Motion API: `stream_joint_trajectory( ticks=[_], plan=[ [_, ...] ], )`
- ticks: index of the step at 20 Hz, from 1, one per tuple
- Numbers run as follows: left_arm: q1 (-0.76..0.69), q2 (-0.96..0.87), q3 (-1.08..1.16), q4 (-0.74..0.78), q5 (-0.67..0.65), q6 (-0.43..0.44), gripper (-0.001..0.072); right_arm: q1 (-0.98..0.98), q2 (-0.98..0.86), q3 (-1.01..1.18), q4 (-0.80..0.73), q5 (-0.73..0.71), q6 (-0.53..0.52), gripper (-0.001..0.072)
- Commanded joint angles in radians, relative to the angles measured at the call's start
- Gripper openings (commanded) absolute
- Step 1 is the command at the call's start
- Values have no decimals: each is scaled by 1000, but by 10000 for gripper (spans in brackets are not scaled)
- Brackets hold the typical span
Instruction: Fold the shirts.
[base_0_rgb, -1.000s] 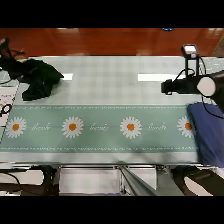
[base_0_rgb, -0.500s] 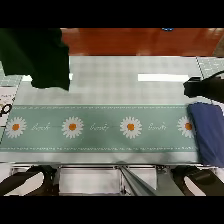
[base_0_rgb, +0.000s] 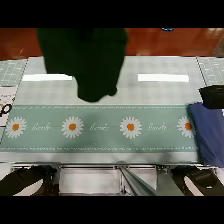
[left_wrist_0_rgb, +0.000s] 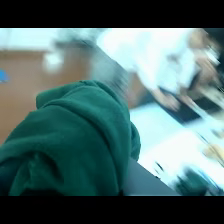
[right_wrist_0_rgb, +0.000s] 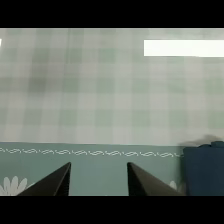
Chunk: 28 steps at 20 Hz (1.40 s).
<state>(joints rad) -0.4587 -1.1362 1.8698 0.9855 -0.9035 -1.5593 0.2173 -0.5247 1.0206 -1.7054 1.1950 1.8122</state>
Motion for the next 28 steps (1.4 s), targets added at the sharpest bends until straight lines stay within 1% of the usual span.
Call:
stream_joint_trajectory(
  ticks=[1,3,4,6,8,10,11,12,14,15,16,17,18,19,21,22,23,24,25,26,27,28],
  plan=[
    [-197,2,-208,-3,14,3,31,0,18,-1,1,30,2,408],
    [-254,3,-393,-8,29,3,31,0,18,-1,-1,30,5,408],
    [-258,3,-481,-30,42,5,31,0,18,-2,-5,31,7,408],
    [-223,3,-609,-44,47,45,31,0,18,-16,-7,30,9,407],
    [-135,2,-709,-44,22,64,31,0,18,-55,2,31,27,408],
    [-31,0,-809,-44,-14,114,31,0,16,-116,37,19,42,408],
    [19,-2,-859,-44,-18,118,31,0,14,-155,73,-8,41,408],
    [74,-10,-909,-43,-23,119,32,1,11,-196,114,-57,7,410],
    [163,-41,-973,-44,-52,119,33,1,-7,-268,225,-158,4,410],
    [187,-65,-987,-44,-80,119,53,1,-25,-294,283,-208,-16,410],
    [192,-92,-993,-43,-109,119,260,1,-56,-315,335,-258,-32,410],
    [192,-115,-990,-32,-128,118,507,1,-100,-321,375,-297,-40,410],
    [200,-126,-971,-8,-150,119,507,0,-156,-316,412,-343,-59,410],
    [220,-127,-935,16,-191,110,507,-19,-209,-291,411,-360,-71,410],
    [314,-95,-833,47,-303,107,506,-149,-303,-163,384,-276,-122,409],
    [385,-54,-795,62,-318,106,506,-251,-332,-93,386,-218,-173,409],
    [468,2,-791,62,-303,91,506,-356,-343,-51,385,-179,-204,409],
    [541,55,-819,61,-280,66,506,-473,-343,-44,388,-150,-220,409],
    [605,107,-890,40,-266,19,506,-571,-343,-62,390,-117,-224,408],
    [640,143,-992,-29,-269,15,506,-653,-343,-117,423,-109,-225,407],
    [642,164,-1126,-152,-288,52,506,-699,-343,-196,491,-131,-241,403],
    [616,165,-1250,-305,-306,149,506,-715,-345,-291,590,-165,-289,403]
  ],
)
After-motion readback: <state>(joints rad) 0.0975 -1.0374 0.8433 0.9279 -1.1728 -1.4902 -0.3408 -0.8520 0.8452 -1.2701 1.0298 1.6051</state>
